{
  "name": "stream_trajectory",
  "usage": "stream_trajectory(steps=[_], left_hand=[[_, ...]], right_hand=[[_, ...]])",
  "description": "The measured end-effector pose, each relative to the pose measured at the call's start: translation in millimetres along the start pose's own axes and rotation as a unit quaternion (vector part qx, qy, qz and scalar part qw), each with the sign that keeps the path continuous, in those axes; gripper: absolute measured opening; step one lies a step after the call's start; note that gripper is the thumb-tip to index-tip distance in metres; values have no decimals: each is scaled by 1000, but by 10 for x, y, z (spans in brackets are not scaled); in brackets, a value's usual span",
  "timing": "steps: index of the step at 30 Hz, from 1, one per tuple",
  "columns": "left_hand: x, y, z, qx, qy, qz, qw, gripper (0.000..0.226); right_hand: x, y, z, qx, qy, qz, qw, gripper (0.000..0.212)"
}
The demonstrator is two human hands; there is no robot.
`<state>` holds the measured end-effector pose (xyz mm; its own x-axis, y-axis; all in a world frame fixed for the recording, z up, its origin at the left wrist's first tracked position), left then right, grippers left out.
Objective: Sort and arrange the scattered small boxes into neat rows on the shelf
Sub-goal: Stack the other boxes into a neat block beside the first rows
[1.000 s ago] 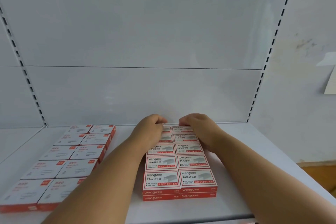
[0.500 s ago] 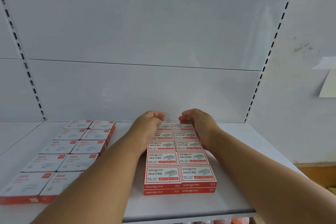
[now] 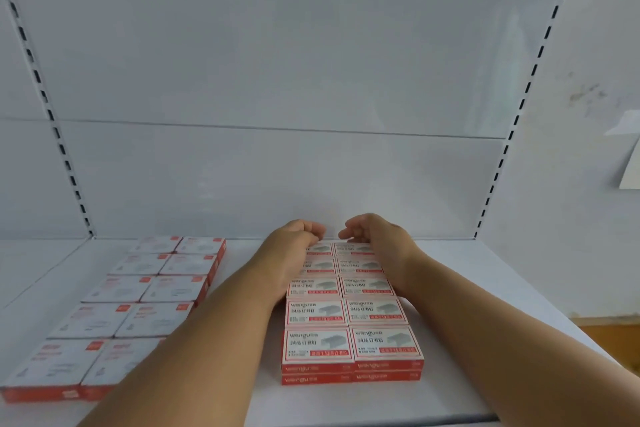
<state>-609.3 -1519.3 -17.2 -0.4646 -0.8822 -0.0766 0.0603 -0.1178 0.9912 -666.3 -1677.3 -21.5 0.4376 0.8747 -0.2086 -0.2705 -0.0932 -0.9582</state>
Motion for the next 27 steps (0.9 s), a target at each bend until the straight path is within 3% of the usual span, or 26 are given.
stream_trajectory(steps=[11,15,21,24,27], left_hand=[[-35,105,100,8,14,-34,999,24],[-74,143,167,6,41,-29,999,27],[-101,15,420,-63,62,168,982,21],[-95,13,511,-66,51,185,979,44],[-77,-31,486,-76,32,213,974,52]], right_hand=[[-86,-28,149,-16,7,-13,1000,26],[-209,-3,222,-40,54,19,998,26],[-150,72,425,30,-14,-50,998,63],[-61,39,501,40,-53,-92,994,66],[-41,83,516,37,-53,-76,995,62]])
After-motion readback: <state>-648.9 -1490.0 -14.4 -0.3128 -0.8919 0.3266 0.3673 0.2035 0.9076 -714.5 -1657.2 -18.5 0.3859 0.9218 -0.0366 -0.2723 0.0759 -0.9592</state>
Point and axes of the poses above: each hand's wrist, its own z-axis away from the middle knuckle, its own x-axis out of the palm, y = z × x, the point moved 3 cm from there along -z, towards the middle knuckle, and after that the axes turned 8 degrees about z, right-handed, at the moved point
